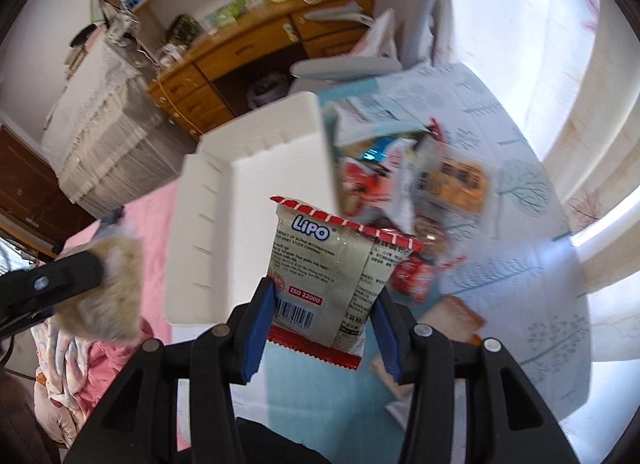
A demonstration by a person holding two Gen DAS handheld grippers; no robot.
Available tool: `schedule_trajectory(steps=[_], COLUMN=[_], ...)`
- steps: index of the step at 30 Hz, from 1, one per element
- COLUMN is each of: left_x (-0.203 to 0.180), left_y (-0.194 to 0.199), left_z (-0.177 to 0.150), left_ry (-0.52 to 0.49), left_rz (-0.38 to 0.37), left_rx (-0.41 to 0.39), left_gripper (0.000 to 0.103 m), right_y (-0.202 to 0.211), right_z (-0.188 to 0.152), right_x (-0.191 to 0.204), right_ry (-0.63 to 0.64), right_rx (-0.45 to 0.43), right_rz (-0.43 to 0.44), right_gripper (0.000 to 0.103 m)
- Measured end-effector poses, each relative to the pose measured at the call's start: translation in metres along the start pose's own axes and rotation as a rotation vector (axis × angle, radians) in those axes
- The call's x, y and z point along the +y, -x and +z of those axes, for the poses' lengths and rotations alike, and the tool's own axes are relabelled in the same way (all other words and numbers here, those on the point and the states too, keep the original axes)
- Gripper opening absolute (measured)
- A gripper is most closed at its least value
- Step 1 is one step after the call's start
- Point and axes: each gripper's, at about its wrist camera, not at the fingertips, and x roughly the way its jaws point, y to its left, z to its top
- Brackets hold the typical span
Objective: Organize snacks
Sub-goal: 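Carry both packs into the white tray and open both grippers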
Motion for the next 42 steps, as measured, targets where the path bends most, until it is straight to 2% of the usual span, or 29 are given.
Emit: schedule_trajectory(steps=[5,9,14,16,17,18,20,23,30,42], left_x=[0.03,0.054,0.065,0.067,0.067,0.067,0.064,0.059,0.04,-0.019], left_y=[-0.015,-0.028,-0.04,-0.041,-0.04,-0.038,-0.034,-0.027,-0.017,0.005], left_z=[0.006,0.008,0.004,0.003,0.001,0.0,-0.002,-0.005,-0.02,-0.073], left_ry=[-0.049,-0.025,-0.013,0.001,0.004,0.005,-0.004,-0.016,-0.027,-0.003], left_rz=[-0.011,-0.027,0.018,0.012,0.004,0.001,0.005,0.006,0.015,0.031], left_rx=[-0.043,-0.029,-0.005,-0.005,-0.013,-0.022,-0.044,-0.076,-0.093,-0.12], left_gripper=[0.067,0.068,0.073,0.077,0.079,0.085,0.09,0.09,0.09,0.09], right_y=[-0.006,-0.013,-0.026,-0.031,-0.032,-0.031,-0.028,-0.026,-0.015,0.028], right_z=[-0.009,-0.017,-0.023,-0.026,-0.027,-0.028,-0.028,-0.029,-0.032,-0.043], right_x=[0.026,0.038,0.042,0.045,0.044,0.043,0.041,0.038,0.026,-0.016], right_ry=[0.014,0.023,0.027,0.035,0.032,0.023,0.022,0.02,0.037,0.099], right_rx=[-0.033,-0.029,0.004,0.039,0.048,0.044,0.039,0.04,0.04,0.049], right_rz=[0.039,0.051,0.052,0.054,0.057,0.064,0.061,0.053,0.065,0.09], right_gripper=[0.048,0.048,0.049,0.06,0.077,0.085,0.086,0.086,0.086,0.086])
